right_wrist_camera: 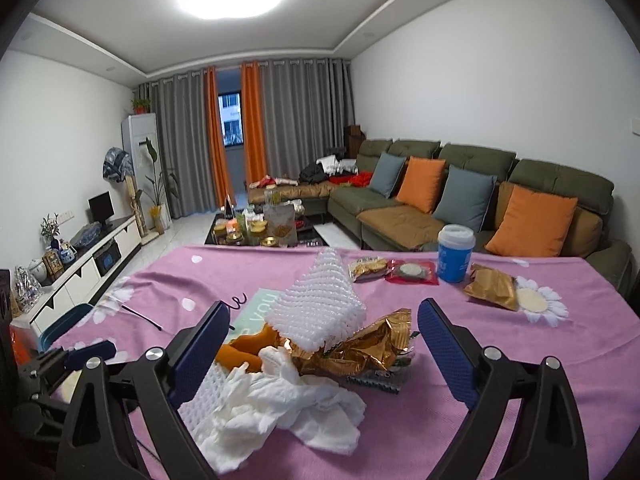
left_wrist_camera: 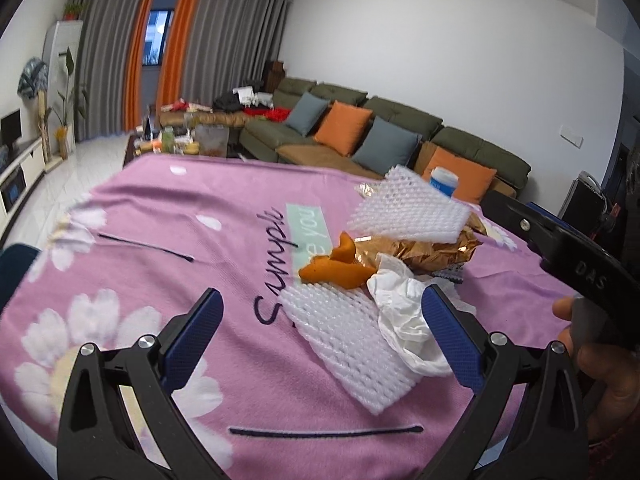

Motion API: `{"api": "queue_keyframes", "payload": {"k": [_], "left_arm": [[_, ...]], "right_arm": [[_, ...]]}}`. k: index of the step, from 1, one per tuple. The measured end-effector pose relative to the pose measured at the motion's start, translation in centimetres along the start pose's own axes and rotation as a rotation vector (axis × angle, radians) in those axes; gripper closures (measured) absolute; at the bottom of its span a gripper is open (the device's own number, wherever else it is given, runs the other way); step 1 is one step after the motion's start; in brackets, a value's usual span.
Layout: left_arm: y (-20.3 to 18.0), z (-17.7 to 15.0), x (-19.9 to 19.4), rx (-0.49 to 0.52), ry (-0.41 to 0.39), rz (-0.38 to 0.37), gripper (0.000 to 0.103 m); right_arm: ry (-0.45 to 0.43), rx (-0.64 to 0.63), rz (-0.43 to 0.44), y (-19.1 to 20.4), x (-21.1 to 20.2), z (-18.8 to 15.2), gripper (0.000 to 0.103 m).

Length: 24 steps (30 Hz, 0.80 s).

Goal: Collect trash
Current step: 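Grasp a white foam net with the left tool while the right tool grasps another net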

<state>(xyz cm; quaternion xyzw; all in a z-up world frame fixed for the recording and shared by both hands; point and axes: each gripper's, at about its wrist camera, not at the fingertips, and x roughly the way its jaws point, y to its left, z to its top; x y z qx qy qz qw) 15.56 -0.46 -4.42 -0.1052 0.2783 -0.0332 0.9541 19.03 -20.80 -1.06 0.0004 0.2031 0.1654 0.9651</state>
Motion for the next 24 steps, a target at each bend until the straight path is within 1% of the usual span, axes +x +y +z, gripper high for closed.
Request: {"api": "queue_keyframes", "payload": {"k": [3, 7, 11, 16, 18, 21, 22, 23, 24], "left_arm": [[0.3, -0.3, 1.9, -0.018, 0.044, -0.015, 0.006], [1.0, -0.4, 3.8, -0.062, 0.088, -0.055, 0.007], [1.6, -0.4, 5.6, -0.099, 0.141, -0.091, 0.024], [1.9, -0.7, 7.3, -0.118, 0.189, -0.116, 0.033], [2.0, -0.8, 7.8, -0.125, 0.194, -0.124, 0.033], [2.2, -0.9, 8.0, -0.134, 0.197, -0.136, 0.038], [2.2, -1.0, 8.1, -0.138, 0.197, -0.143, 0.044], [2.5, -0.9, 8.2, -0.143, 0.202, -0.149, 0.050], [2.6, -0.8, 8.5, -0.148, 0.207, -0.151, 0.054]], "right_arm": [[0.034, 0.003, 0.001, -0.2, 1.8, 0.0, 0.015], [0.059, 0.003, 0.001, -0.3, 3.2, -0.1, 0.018], [0.078, 0.001, -0.001, -0.5, 4.4, -0.2, 0.021], [0.098, 0.000, 0.008, -0.7, 5.7, -0.1, 0.030], [0.112, 0.006, 0.014, -0.7, 6.1, -0.2, 0.033], [0.126, 0.005, 0.013, -0.8, 6.6, -0.4, 0.042], [0.131, 0.007, 0.014, -0.8, 6.7, -0.4, 0.048], [0.136, 0.010, 0.017, -0.8, 6.8, -0.4, 0.056], [0.142, 0.016, 0.019, -0.9, 6.9, -0.5, 0.060]]}}
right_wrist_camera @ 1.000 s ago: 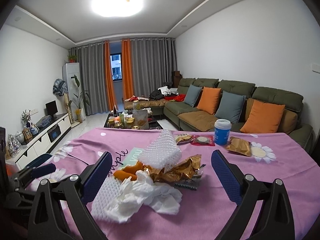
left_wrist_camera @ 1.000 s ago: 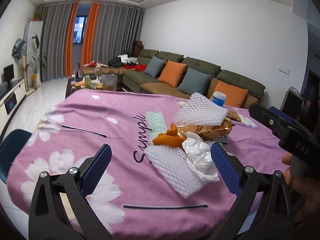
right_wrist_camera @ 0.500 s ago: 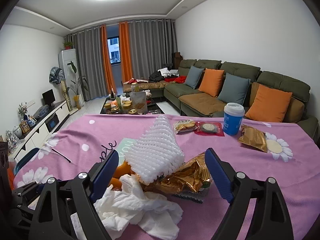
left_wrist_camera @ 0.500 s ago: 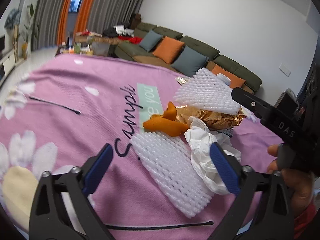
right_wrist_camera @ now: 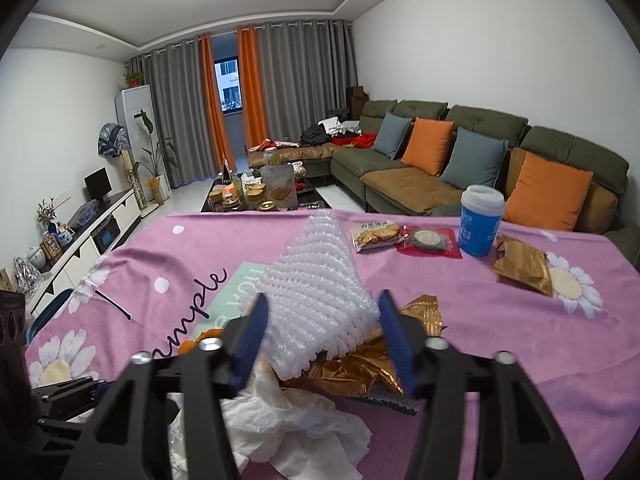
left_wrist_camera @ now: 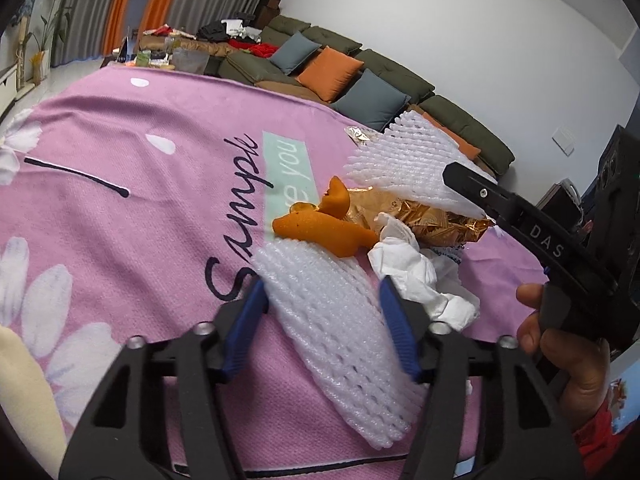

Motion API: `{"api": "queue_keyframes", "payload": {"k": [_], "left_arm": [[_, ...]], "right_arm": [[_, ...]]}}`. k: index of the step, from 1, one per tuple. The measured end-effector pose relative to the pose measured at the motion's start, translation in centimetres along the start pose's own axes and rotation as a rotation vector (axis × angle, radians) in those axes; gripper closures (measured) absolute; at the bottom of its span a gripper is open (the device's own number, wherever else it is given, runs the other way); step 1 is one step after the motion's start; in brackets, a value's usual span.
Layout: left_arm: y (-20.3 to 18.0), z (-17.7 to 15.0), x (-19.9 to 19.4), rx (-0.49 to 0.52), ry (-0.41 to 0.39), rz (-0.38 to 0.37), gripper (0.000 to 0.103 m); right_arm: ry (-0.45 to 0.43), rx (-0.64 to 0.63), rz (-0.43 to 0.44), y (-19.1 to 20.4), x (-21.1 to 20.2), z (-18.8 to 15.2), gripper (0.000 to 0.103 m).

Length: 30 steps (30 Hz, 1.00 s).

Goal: Collect trash
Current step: 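Grasp a white foam net with the left tool while the right tool grasps another net, then carry both foam nets to the bin and open both tools to drop them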

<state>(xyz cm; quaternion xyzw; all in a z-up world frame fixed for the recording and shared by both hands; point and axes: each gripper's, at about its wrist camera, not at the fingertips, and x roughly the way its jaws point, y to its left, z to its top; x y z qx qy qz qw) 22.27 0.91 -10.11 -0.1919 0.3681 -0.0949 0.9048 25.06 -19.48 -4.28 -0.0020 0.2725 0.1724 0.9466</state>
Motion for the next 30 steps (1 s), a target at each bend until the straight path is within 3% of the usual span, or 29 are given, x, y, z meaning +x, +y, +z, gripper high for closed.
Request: {"api": "queue_keyframes", "payload": {"k": [2, 5, 8, 12, 20, 30], "left_arm": [[0.3, 0.3, 0.2, -0.008, 0.001, -0.005, 0.067], [0.6, 0.4, 0.2, -0.013, -0.008, -0.018, 0.077], [0.7, 0.6, -0.8, 0.000, -0.045, -0.024, 0.083], [0.1, 1.0, -2.9, 0.033, -0.125, -0.017, 0.090], [-1.2, 1.0, -8.8, 0.117, -0.287, 0.028, 0.090], [-0.1, 0.5, -17.1, 0.158, -0.472, 0.122, 0.090]], "right_arm": [[0.002, 0.002, -0.001, 0.0, 0.0, 0.0, 0.070], [-0.005, 0.005, -0.002, -0.1, -0.2, 0.0, 0.086], [-0.024, 0.002, -0.009, 0.0, -0.8, 0.2, 0.091], [-0.066, -0.006, -0.021, 0.3, -1.9, 0.6, 0.093], [-0.155, -0.041, -0.040, 1.9, -5.0, 1.6, 0.093], [-0.250, -0.138, 0.031, 7.6, -9.5, 2.3, 0.093]]}}
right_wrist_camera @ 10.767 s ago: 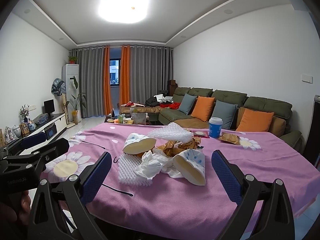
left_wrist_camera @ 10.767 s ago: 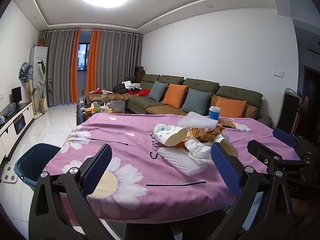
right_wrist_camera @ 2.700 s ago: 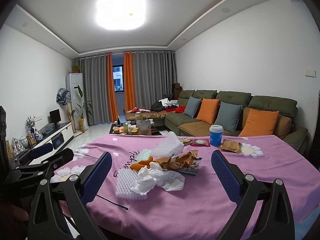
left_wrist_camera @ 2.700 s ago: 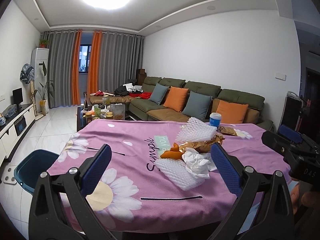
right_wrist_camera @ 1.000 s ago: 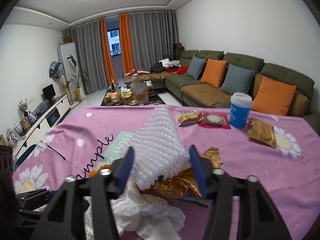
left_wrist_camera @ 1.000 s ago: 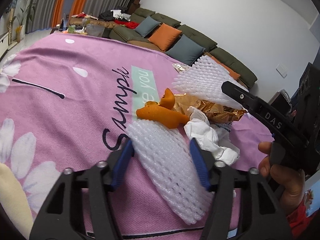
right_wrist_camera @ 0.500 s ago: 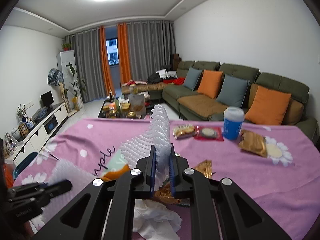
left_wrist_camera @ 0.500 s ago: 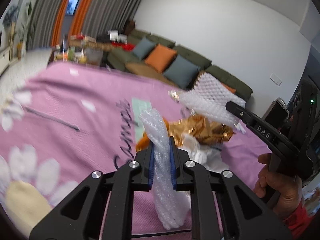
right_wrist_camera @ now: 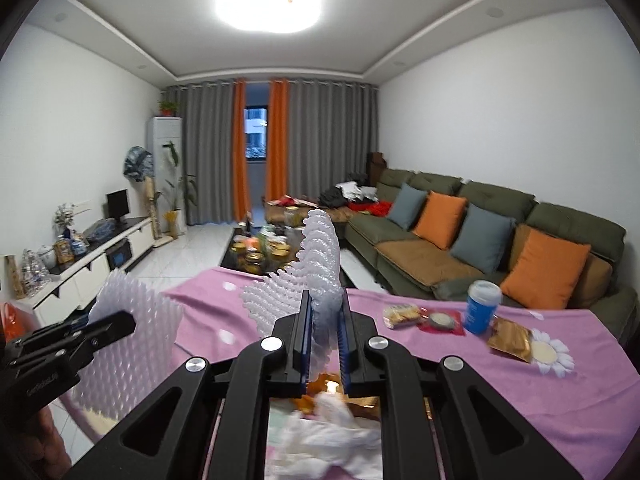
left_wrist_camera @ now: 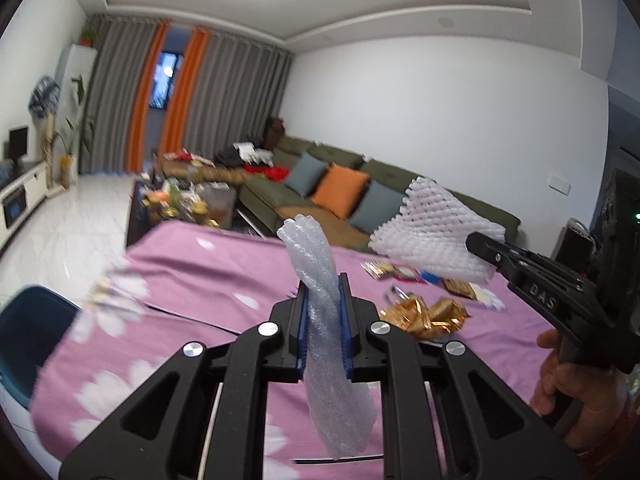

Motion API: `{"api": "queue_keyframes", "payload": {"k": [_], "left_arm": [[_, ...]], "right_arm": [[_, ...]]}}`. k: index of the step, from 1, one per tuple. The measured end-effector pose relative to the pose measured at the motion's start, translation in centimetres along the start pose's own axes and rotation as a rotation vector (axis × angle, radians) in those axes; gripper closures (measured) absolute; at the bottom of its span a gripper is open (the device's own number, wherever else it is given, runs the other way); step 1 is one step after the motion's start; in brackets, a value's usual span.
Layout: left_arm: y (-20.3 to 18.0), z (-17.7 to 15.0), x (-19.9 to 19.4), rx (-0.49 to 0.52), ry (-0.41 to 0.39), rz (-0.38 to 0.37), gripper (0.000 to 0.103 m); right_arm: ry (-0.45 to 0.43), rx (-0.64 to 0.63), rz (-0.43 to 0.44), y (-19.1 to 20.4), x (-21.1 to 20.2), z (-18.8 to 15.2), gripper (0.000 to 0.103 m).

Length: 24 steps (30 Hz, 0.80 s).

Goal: Collect trash
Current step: 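Carry both foam nets to the bin and open both tools to drop them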

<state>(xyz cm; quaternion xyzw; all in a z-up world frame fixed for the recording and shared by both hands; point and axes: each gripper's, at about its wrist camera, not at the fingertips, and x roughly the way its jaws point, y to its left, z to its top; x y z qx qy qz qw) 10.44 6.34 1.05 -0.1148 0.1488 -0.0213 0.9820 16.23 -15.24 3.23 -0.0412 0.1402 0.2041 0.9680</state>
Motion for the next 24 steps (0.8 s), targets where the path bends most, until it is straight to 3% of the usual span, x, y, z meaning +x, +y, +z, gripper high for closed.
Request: {"api": "queue_keyframes", "payload": {"k": [11, 19, 24], "left_arm": [[5.0, 2.3, -8.8, 0.040, -0.160, 0.205, 0.090], [8.9, 2.9, -14.5, 0.036, -0.224, 0.370, 0.090], [11.6, 2.8, -17.5, 0.031, -0.240, 0.476, 0.090]], "right_arm": [[-0.058, -0.086, 0.159, 7.6, -1.2, 1.4, 0.093], [-0.061, -0.131, 0.283, 12.5, -0.5, 1.9, 0.093], [-0.016, -0.150, 0.381, 16.2, 1.2, 2.0, 0.093]]}}
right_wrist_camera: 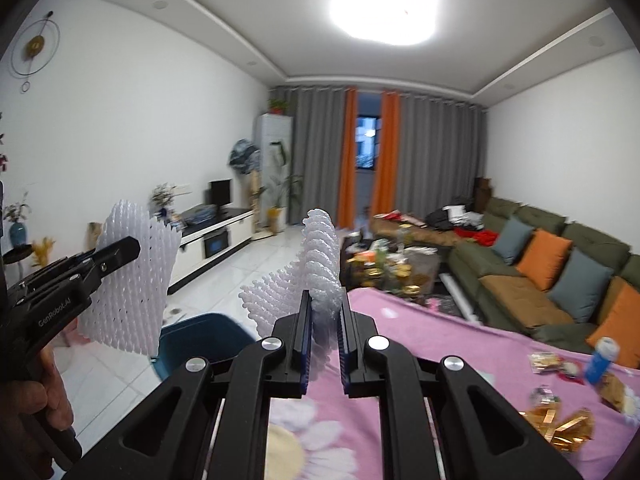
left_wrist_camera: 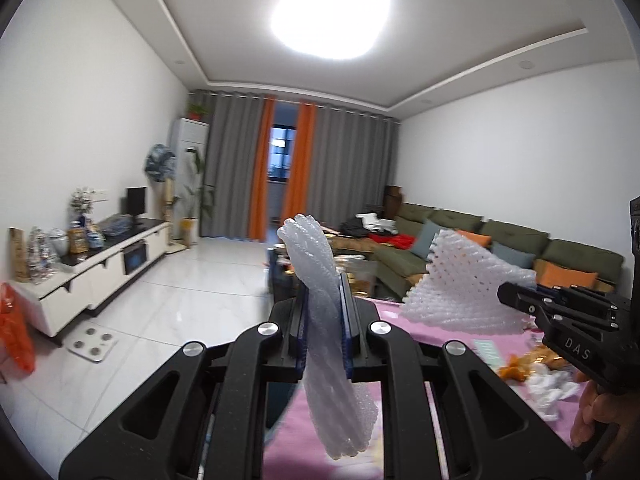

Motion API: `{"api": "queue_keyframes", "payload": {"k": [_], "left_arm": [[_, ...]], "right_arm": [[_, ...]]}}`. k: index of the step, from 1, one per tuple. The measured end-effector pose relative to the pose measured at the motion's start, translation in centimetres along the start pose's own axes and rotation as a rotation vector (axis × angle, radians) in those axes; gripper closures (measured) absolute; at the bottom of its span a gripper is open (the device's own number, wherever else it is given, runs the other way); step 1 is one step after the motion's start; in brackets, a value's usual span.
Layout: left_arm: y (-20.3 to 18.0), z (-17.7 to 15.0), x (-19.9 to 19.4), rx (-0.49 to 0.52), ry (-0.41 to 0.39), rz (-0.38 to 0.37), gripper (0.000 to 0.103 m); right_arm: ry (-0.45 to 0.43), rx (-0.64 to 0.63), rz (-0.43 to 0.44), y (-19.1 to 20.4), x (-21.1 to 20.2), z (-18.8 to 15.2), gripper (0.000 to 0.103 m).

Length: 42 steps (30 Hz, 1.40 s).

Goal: Collect trash
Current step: 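Carry both foam nets to the bin and open both tools to drop them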

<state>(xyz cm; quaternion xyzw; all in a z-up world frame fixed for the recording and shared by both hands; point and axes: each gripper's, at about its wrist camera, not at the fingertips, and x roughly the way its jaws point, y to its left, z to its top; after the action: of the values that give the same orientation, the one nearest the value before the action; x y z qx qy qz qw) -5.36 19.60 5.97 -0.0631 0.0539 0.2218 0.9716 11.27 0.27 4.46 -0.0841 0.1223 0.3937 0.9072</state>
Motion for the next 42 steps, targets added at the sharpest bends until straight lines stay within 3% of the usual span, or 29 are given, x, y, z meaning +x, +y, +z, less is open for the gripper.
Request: {"api": "queue_keyframes", "payload": {"k": [7, 14, 20, 37, 39, 42], "left_arm": [[5.2, -0.6, -0.3, -0.012, 0.039, 0.111, 0.089], [9.2, -2.5, 2.5, -0.044, 0.144, 0.165, 0.089], [11.6, -5.0, 7.8, -0.076, 0.243, 0.191, 0.089], [17.9, -14.1, 23.8, -0.142, 0.454, 0.233, 0.086], [18.5, -15.2, 25.1, -0.134, 0.464, 0.242, 0.084], [19.0, -16.3, 27.1, -0.117, 0.477, 0.263, 0.073]], "right_arm": [[0.112, -0.009, 0.127, 3.3, 5.6, 0.2, 0.093], [0.254, -0.027, 0.231, 6.8, 12.0, 0.0, 0.093], [0.360, -0.053, 0.278, 8.9, 16.4, -0.7, 0.093], [0.614, -0.194, 0.290, 14.8, 26.0, -3.4, 0.089], [0.627, -0.197, 0.284, 14.9, 26.7, -3.8, 0.084], [0.631, -0.192, 0.280, 14.9, 27.0, -4.0, 0.079]]}}
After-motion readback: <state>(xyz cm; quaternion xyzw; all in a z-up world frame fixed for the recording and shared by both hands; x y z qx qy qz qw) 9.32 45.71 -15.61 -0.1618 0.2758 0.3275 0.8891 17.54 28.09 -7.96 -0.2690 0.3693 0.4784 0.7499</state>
